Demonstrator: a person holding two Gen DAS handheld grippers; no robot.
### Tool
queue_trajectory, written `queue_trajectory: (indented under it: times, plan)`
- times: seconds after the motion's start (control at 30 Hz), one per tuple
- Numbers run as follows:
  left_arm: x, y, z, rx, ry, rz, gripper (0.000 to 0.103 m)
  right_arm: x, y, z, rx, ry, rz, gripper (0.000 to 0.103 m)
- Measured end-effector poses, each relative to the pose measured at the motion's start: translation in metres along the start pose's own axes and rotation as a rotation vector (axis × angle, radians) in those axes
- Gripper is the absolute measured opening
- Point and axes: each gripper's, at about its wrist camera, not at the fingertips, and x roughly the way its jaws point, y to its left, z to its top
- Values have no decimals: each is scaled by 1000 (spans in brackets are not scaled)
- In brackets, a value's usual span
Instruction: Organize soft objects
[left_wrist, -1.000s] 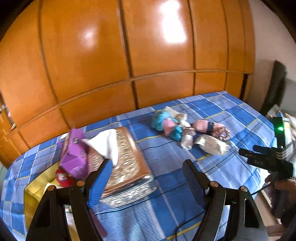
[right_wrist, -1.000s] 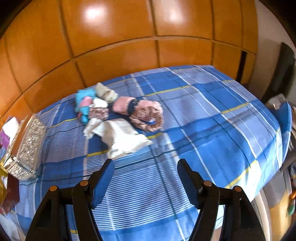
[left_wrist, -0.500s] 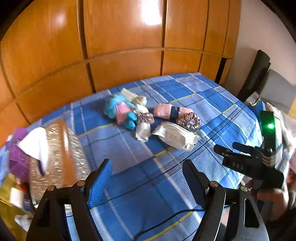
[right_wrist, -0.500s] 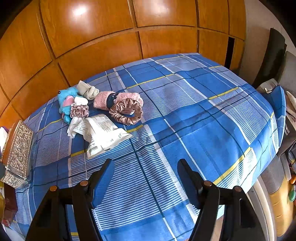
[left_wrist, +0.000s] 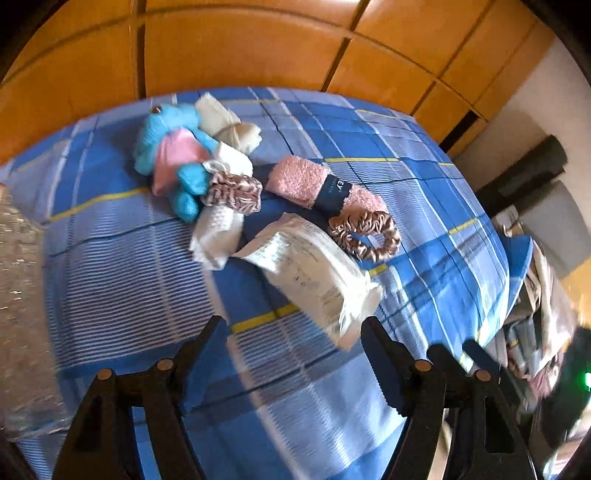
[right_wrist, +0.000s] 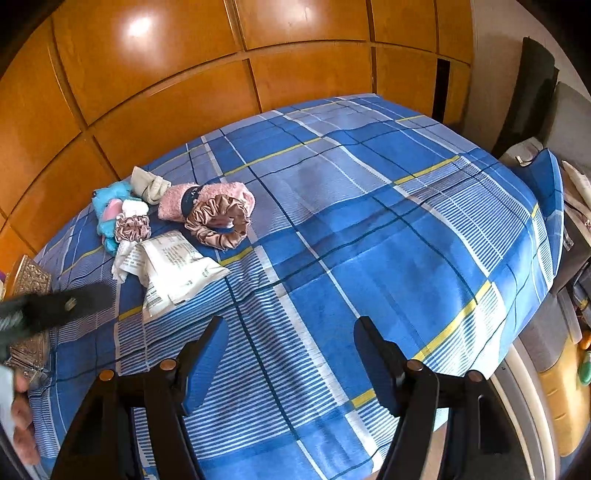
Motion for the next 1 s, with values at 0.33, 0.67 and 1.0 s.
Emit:
queue_trajectory:
  times: [0.33,0.67,1.0]
  plan:
    - [57,-8,31,-152,63,31,79,9,-4,-4,25,38,33,71]
    - [68,-12,39,-21,2,56,72,21,-7,-9,45,78,48,71]
    - [35,25,1,148,109,-79,71,19,10,10,-33,68,121,71]
